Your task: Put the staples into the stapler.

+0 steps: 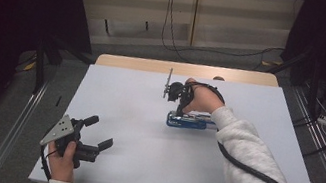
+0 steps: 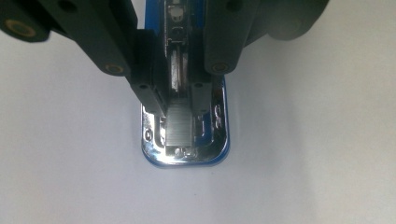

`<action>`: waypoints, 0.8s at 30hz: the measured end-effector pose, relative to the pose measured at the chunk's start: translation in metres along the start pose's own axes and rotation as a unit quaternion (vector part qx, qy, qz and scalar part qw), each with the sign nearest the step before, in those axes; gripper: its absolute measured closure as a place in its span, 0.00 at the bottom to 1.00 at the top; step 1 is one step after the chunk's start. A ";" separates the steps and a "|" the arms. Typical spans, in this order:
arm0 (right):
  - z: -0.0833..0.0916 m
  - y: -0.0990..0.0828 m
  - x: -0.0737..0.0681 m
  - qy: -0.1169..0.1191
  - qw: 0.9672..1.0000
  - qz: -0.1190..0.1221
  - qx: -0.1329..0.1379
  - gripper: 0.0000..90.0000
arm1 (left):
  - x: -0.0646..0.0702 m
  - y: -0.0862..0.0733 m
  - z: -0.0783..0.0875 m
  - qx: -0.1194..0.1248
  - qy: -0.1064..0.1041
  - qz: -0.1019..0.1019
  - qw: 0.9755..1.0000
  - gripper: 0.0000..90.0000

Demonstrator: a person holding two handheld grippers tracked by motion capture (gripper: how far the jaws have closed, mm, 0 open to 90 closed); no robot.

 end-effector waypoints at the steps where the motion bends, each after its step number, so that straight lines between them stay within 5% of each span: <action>1: 0.000 0.000 0.000 0.000 1.000 0.000 0.000 0.87 | 0.000 0.000 0.000 0.000 0.000 0.000 1.000 0.02; 24: -0.001 0.003 0.001 0.003 1.000 -0.006 0.014 0.86 | 0.000 0.000 -0.001 -0.003 0.001 -0.002 1.000 0.02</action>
Point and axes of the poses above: each handheld gripper's, and its own axes: z roughly backward along the jaws, y roughly out of its top, x roughly to its right, the point moved 7 cm from there along -z, roughly forward along the jaws, and after that the axes turned 9 degrees about -x, right-handed, at the moved point
